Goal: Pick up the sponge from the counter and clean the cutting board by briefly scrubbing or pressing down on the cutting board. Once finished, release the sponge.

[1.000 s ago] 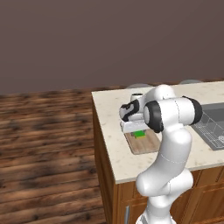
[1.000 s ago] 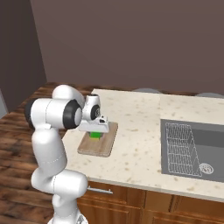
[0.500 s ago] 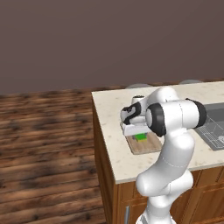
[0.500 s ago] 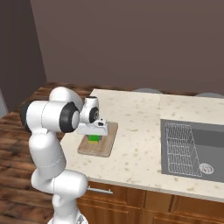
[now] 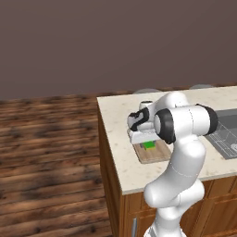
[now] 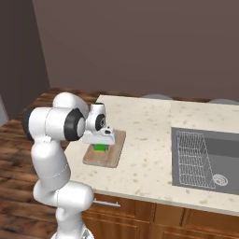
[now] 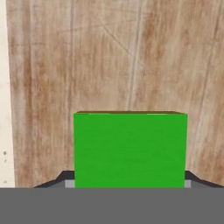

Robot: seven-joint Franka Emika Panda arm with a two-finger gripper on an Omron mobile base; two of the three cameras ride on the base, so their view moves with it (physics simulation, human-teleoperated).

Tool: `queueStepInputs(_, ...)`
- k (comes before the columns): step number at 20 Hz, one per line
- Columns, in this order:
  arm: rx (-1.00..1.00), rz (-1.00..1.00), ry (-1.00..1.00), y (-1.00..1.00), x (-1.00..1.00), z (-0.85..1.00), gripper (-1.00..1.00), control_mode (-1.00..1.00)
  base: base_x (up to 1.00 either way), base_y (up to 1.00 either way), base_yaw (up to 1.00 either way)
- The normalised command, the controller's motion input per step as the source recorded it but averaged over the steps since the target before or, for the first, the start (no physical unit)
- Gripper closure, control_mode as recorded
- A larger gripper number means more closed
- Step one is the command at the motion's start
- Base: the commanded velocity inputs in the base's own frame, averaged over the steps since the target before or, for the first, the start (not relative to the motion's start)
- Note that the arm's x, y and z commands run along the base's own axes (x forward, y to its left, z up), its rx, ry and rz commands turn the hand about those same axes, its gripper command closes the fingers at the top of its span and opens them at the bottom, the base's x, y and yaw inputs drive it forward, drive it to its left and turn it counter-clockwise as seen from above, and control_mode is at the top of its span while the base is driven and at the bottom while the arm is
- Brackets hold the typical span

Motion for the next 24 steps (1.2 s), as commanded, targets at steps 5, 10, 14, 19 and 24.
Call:
queueStepInputs(5, 0.00, 0.00, 0.00, 0.00, -0.62, -0.20, 1.00, -1.00, 0.00, 0.00, 0.00)
queueStepInputs(10, 0.00, 0.00, 0.02, 0.00, -0.55, -0.41, 1.00, -1.00, 0.00, 0.00, 0.00)
queueStepInputs(14, 0.00, 0.00, 0.03, 0.00, -0.32, -0.55, 1.00, -1.00, 0.00, 0.00, 0.00)
queueStepInputs(19, 0.00, 0.00, 0.03, 0.00, -0.13, -0.50, 1.00, -1.00, 0.00, 0.00, 0.00)
queueStepInputs(24, 0.00, 0.00, 0.00, -0.09, -0.24, -0.15, 1.00, -1.00, 0.00, 0.00, 0.00)
